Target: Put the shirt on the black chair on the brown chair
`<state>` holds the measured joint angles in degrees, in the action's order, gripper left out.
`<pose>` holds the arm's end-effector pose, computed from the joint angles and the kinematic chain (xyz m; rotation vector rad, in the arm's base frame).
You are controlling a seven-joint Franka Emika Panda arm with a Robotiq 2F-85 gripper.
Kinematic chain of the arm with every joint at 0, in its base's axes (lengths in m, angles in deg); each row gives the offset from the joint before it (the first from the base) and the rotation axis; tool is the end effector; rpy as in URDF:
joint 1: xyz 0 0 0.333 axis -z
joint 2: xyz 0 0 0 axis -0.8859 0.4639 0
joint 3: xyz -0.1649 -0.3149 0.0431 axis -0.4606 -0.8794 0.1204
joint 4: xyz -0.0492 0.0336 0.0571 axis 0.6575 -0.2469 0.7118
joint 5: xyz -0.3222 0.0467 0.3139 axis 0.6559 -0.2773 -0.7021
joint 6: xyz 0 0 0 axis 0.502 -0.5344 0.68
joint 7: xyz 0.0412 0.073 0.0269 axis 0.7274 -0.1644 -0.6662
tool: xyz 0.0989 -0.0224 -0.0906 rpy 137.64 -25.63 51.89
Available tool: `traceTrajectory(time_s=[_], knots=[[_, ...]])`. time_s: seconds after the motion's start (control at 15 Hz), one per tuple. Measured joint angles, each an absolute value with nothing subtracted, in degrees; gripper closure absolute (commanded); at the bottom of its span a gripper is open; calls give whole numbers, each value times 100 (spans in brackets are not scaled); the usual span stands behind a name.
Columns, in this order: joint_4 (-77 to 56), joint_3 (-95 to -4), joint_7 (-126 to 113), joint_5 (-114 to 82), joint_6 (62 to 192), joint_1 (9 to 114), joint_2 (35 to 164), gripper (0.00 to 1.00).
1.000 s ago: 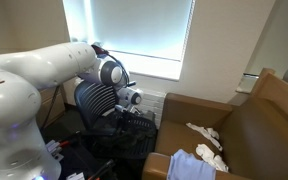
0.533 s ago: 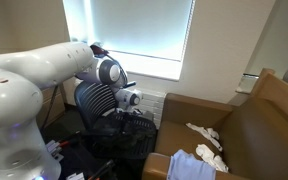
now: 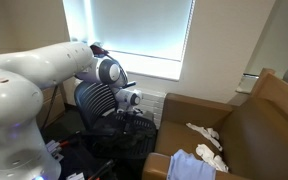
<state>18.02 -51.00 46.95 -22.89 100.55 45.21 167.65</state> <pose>0.6335 0.1458 -0.2093 2.3973 -1.0175 -0.7202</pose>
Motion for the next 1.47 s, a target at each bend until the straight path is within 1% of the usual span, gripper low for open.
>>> traceTrajectory(time_s=[0.6, 0.73, 0.87, 0.93, 1.0, 1.27, 1.47], knots=[[1397, -5773, 6956, -1518, 12005, 4429, 16775, 0], [1245, -5677, 7125, -1550, 12470, 4573, 16780, 0], [1114, -5347, 6933, -1606, 12915, 4872, 16787, 0], [1093, -5289, 6890, -1601, 12952, 4945, 16793, 25], [1096, -5307, 6891, -1602, 12949, 4947, 16791, 26], [1105, -5321, 6920, -1605, 12935, 4926, 16784, 55], [1110, -5321, 6940, -1607, 12882, 4929, 16771, 74]])
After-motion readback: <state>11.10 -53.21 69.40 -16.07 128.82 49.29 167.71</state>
